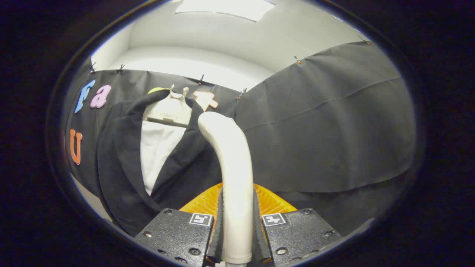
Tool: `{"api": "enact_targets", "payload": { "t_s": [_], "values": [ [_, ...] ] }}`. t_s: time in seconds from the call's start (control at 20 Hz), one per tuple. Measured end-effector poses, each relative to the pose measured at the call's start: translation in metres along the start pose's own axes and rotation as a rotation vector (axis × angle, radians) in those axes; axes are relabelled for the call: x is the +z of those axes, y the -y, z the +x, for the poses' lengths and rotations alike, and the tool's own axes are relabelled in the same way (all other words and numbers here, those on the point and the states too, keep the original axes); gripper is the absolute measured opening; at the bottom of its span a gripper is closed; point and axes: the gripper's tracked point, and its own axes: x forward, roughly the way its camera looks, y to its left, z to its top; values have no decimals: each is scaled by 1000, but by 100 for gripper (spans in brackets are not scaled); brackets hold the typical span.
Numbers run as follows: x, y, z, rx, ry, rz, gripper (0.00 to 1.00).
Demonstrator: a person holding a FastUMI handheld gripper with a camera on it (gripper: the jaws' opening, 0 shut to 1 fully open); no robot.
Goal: Iron the clothes twice with a garment steamer, once on the left side and once on the right side.
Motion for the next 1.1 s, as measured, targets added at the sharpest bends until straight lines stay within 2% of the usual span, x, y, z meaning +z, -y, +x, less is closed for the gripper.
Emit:
{"api": "enact_targets", "payload": {
  "t_s": [0.25,0.55,0.8,1.1],
  "values": [
    [29,-26,58,34,55,-20,36],
    [43,-29,96,73,34,2,36],
    [22,-43,93,127,27,-37,36],
    [1,-43,78,143,1,-52,36]
  ]
}}
